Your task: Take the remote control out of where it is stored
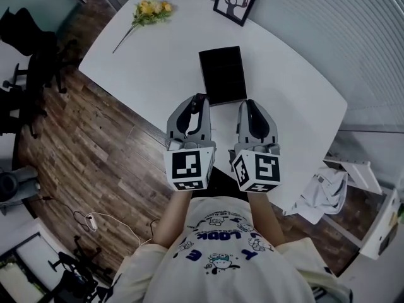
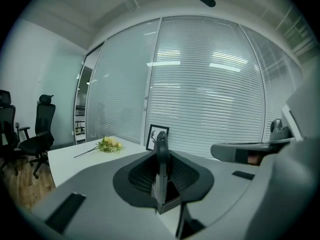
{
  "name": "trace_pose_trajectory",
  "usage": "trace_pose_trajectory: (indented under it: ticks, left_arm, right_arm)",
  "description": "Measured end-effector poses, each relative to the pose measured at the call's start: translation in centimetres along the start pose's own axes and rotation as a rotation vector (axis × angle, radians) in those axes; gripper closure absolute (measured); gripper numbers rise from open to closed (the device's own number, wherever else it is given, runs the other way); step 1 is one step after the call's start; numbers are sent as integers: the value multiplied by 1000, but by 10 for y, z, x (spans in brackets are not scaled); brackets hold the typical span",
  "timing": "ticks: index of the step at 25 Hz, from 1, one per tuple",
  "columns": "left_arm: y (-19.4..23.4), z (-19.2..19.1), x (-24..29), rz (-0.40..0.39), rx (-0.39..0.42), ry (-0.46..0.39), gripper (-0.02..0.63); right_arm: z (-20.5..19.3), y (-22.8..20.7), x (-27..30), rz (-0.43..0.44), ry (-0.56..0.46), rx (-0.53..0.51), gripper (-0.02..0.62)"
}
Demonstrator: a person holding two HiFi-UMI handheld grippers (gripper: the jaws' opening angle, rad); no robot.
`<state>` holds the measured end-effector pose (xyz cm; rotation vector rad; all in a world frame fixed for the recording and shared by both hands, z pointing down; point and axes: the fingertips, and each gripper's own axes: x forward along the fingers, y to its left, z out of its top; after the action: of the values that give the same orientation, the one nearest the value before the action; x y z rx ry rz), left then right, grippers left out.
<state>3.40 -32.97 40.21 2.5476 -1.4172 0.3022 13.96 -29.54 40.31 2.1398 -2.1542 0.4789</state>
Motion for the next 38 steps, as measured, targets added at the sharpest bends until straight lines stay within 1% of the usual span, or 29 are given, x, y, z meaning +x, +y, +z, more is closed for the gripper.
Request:
trace_pose_trajectory:
  ticks: [8,16,27,38]
  left_arm:
    - [21,6,-34,76,-7,-18,537]
    - [44,1,-52,132,-31,-19,535]
    - [53,5,-53,140,-34,-31,537]
    - [47,9,-51,131,-31,-37,535]
  right_arm:
    - [6,28,-10,54,-17,-8,546]
    - [5,54,-8,98,-11,-42,547]
    - [9,66,-4,109,-16,-72,548]
    - [13,65,-5,105,-21,-66,548]
